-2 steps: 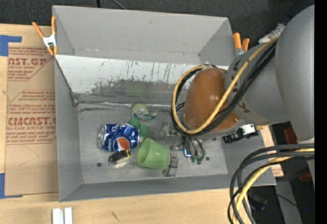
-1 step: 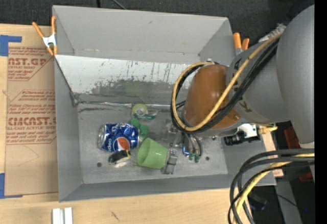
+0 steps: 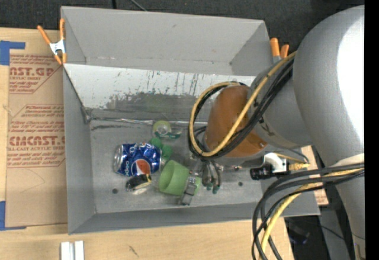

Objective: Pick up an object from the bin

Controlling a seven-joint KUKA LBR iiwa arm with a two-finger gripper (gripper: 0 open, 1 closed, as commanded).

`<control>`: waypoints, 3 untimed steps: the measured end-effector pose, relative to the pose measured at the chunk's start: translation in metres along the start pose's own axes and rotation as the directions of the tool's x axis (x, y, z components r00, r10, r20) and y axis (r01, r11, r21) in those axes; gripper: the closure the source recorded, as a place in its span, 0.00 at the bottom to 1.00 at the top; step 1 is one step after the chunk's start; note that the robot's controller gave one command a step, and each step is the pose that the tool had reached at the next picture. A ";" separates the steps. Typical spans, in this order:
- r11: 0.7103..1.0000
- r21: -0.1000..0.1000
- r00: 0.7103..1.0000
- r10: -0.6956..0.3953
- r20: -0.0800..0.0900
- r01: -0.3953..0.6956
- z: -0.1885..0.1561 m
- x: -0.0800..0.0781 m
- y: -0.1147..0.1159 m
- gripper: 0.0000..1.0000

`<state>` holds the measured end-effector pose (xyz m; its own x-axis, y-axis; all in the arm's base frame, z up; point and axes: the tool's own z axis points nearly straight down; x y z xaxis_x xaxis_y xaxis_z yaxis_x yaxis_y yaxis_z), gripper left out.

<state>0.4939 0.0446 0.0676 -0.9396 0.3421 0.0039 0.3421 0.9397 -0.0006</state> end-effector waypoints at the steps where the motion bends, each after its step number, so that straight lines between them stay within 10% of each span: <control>1: 1.000 0.000 1.000 -0.001 -0.001 0.001 0.001 0.000 0.000 0.00; 2: 1.000 0.000 1.000 -0.001 0.001 0.001 0.000 0.000 0.000 1.00; 3: 1.000 -0.003 1.000 -0.002 0.008 0.002 -0.058 -0.001 0.001 1.00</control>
Offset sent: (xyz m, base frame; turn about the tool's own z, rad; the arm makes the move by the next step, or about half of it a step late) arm 0.0000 0.0000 0.0000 0.0000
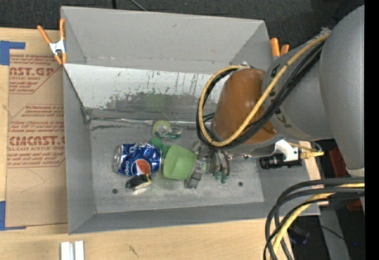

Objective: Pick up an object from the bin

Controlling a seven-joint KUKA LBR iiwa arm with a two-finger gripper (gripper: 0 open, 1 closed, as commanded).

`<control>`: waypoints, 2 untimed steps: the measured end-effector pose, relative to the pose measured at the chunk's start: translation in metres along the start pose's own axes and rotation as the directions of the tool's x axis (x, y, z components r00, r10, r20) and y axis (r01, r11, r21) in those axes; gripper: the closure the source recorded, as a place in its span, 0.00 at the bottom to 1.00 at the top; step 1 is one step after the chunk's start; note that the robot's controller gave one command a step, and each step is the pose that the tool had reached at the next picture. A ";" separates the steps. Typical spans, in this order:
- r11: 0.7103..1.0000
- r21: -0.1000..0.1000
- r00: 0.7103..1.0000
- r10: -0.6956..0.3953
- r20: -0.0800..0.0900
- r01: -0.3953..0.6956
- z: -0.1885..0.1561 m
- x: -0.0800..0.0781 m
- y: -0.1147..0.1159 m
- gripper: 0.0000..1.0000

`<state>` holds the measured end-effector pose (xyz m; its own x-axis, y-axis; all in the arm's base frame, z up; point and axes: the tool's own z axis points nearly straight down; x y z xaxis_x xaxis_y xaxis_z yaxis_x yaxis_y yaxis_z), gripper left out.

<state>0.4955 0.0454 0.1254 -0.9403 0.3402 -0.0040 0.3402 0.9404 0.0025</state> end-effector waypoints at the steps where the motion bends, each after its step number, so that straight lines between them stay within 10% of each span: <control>1: 1.000 0.001 1.000 -0.001 -0.003 0.001 -0.010 0.000 0.001 1.00; 2: 1.000 0.000 1.000 -0.003 0.000 0.003 -0.064 -0.001 0.002 1.00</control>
Offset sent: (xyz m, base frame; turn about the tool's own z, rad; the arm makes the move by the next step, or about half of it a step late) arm 0.0001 -0.0001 0.0103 0.0000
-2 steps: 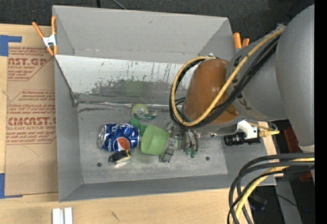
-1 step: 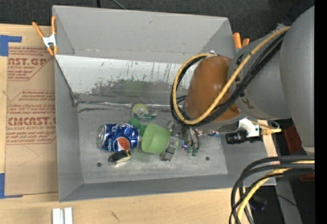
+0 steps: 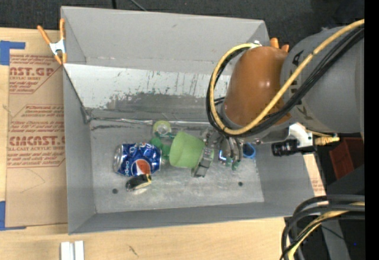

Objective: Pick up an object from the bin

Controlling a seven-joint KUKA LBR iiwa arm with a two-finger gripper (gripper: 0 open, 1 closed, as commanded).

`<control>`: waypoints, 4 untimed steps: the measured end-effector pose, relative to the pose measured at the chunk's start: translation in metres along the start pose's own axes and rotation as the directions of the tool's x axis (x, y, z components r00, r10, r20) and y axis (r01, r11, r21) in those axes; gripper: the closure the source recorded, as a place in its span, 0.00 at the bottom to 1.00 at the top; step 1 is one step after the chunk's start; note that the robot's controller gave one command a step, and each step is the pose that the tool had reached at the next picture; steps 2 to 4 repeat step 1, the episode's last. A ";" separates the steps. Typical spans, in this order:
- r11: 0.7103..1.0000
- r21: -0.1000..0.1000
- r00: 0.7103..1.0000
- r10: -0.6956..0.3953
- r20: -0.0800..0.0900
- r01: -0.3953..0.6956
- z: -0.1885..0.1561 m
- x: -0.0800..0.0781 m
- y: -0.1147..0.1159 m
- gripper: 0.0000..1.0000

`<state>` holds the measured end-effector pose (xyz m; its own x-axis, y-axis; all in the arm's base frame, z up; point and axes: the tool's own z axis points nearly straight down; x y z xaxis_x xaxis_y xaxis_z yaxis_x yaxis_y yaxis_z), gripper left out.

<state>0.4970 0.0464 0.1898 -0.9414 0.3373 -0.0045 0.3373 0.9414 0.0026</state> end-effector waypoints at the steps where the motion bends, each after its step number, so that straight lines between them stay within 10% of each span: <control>1: 1.000 0.002 1.000 -0.001 -0.003 0.001 -0.004 0.000 0.000 1.00; 4: 1.000 0.002 1.000 -0.001 -0.003 0.001 -0.004 0.000 0.000 1.00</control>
Offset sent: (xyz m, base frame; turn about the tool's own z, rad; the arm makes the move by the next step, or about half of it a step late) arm 0.0000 0.0000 0.0044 0.0000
